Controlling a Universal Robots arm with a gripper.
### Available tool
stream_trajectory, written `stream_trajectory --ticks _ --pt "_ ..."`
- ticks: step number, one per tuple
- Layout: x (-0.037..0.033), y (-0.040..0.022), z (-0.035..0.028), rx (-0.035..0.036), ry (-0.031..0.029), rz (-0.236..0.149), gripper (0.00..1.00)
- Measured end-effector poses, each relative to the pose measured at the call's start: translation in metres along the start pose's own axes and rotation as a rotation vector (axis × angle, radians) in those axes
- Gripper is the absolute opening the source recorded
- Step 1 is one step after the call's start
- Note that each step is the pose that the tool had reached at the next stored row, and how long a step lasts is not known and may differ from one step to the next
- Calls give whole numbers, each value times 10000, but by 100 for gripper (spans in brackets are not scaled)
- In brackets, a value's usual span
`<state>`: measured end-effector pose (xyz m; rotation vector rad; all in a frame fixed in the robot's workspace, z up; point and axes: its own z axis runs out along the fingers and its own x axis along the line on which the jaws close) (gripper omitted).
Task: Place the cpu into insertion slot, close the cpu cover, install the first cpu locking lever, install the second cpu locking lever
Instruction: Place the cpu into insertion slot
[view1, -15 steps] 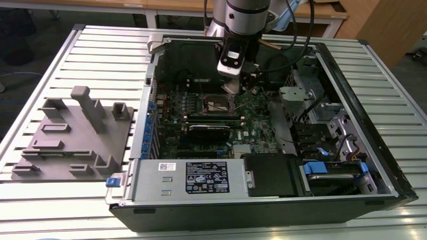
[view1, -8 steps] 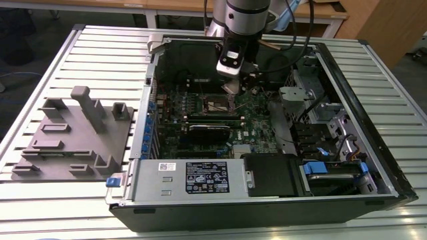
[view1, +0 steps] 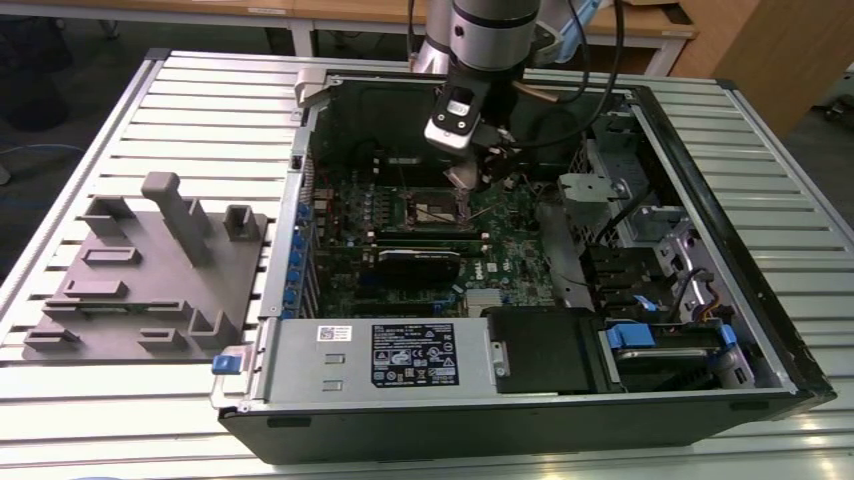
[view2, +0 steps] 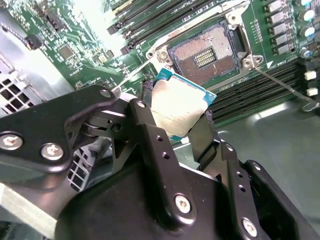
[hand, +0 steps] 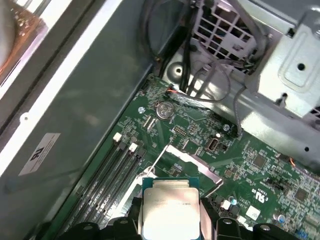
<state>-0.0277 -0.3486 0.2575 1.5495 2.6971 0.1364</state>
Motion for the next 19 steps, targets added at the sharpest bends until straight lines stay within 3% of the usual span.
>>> stream_trajectory --ticks 13,19 --pt "0 -1 7 -23 -106 1184 54" --pt "0 -1 7 -25 -114 1272 54"
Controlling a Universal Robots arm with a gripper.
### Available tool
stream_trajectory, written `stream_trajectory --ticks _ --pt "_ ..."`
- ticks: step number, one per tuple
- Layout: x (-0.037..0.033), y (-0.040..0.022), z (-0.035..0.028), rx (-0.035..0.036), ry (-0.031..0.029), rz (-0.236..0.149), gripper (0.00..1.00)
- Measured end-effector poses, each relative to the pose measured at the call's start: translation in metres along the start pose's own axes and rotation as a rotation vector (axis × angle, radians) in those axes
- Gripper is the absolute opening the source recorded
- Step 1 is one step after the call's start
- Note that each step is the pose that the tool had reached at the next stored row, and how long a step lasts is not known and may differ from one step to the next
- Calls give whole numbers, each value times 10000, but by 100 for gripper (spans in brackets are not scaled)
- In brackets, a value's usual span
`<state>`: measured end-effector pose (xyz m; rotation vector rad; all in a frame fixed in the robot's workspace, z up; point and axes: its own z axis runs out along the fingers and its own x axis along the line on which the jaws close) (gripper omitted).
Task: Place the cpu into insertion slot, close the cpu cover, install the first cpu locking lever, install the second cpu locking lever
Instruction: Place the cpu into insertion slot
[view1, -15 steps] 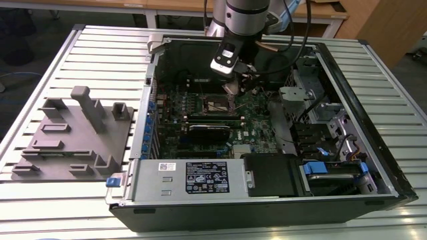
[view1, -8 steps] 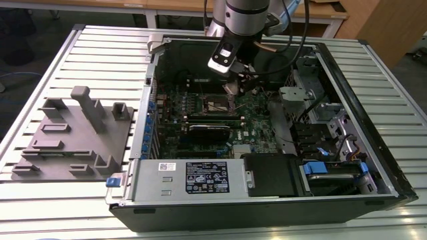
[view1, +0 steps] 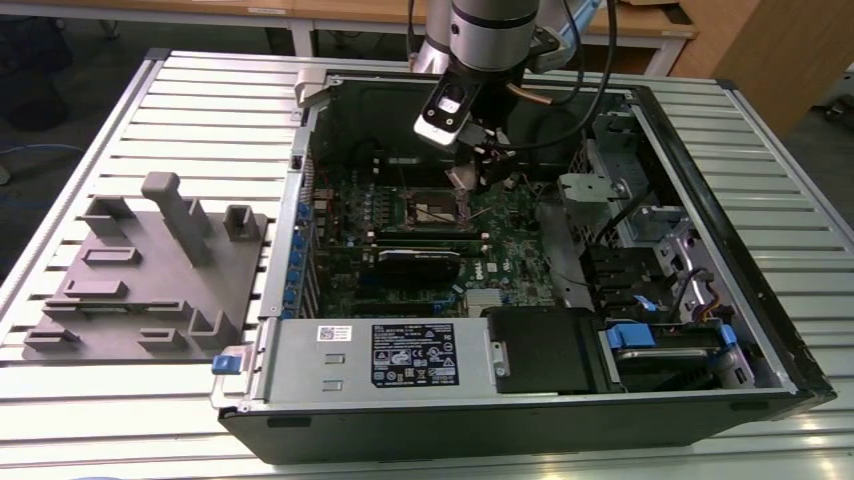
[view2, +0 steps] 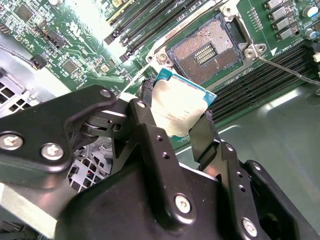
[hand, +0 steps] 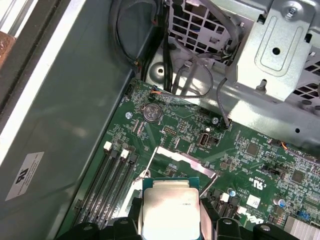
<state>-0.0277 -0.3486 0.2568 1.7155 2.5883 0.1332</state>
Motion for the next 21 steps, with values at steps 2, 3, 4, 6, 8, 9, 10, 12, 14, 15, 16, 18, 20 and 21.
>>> stream_trajectory --ticks 2,3,4,6,8,9,10,12,14,15,16,18,20,21 --pt "0 0 0 1 -1 1 54" --pt "0 0 1 1 -1 1 54" --pt "0 0 4 0 0 1 54" --pt "0 -1 13 -1 0 1 54" --pt "0 -4 27 -1 0 2 54" --pt "2 -9 34 -1 -1 6 54" --pt "4 -15 40 -1 -2 22 54" --pt "8 -25 51 -2 -8 99 54" --pt "13 -40 58 -4 -21 234 54" --pt "17 -48 60 -4 -29 309 54" --pt "20 -56 62 -6 -35 381 54" --pt "29 -75 66 -10 -47 522 54" --pt "39 -94 71 -13 -60 662 54" --pt "42 -103 74 -15 -66 737 54"
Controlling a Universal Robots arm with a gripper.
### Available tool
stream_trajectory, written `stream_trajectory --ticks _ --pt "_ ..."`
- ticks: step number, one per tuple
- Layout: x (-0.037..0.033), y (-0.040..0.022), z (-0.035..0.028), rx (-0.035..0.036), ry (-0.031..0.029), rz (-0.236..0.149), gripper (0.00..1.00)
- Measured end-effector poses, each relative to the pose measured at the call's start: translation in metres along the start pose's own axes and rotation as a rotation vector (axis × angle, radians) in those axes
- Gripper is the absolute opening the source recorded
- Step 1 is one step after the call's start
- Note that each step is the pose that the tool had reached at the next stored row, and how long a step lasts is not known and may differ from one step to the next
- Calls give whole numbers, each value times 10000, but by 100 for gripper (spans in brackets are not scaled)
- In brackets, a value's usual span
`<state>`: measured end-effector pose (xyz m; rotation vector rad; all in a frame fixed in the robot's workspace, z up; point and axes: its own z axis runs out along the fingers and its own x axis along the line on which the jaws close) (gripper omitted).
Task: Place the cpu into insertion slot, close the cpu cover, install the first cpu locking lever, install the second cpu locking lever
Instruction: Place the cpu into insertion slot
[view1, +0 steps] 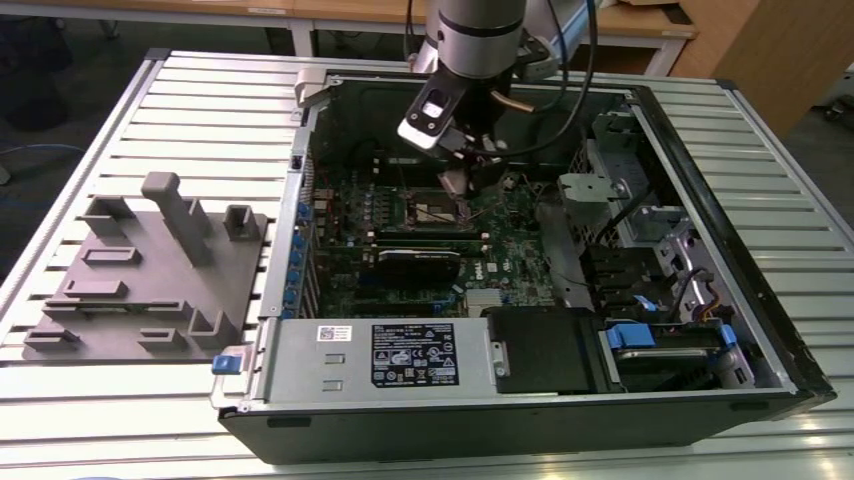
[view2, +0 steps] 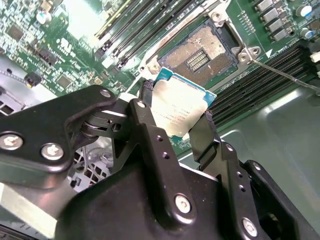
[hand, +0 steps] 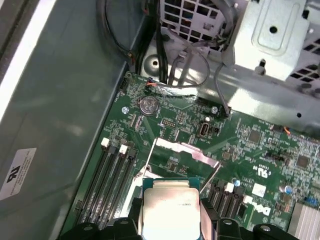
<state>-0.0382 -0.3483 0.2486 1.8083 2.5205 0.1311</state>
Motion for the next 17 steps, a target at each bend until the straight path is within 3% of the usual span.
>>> stream_trajectory --ticks 5,17 --pt "6 -19 18 -10 -50 549 54" --pt "7 -29 65 -45 -213 2350 54"
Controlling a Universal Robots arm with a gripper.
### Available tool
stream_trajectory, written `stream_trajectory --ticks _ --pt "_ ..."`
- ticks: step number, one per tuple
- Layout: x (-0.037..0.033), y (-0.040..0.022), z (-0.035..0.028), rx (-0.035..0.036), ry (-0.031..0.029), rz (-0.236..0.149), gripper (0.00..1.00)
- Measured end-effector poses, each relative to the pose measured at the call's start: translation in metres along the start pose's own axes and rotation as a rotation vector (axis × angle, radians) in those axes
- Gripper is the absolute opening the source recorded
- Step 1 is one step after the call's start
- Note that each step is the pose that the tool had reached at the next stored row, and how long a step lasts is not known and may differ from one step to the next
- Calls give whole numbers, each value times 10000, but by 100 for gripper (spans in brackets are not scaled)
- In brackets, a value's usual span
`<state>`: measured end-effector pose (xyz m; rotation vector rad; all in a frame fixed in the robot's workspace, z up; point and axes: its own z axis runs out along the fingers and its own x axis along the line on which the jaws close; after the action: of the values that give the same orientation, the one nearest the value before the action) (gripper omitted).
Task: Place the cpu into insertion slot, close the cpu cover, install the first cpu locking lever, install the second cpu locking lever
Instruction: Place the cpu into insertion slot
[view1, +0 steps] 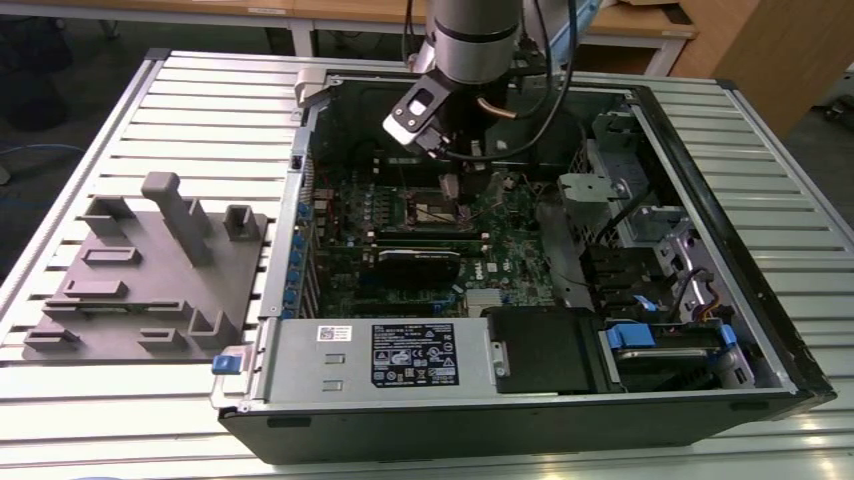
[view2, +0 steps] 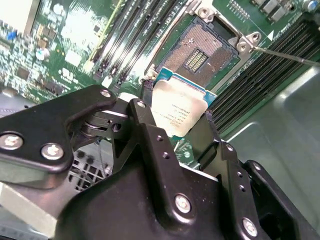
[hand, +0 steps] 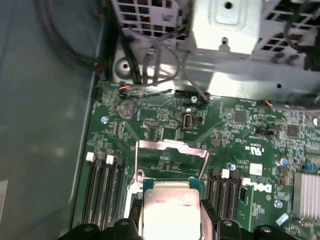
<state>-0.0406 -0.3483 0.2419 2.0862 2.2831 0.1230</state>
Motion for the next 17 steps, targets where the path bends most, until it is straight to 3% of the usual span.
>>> stream_trajectory --ticks 4,17 --pt "1 -9 12 -9 -50 551 54" --pt "44 -173 53 -17 -70 851 54"
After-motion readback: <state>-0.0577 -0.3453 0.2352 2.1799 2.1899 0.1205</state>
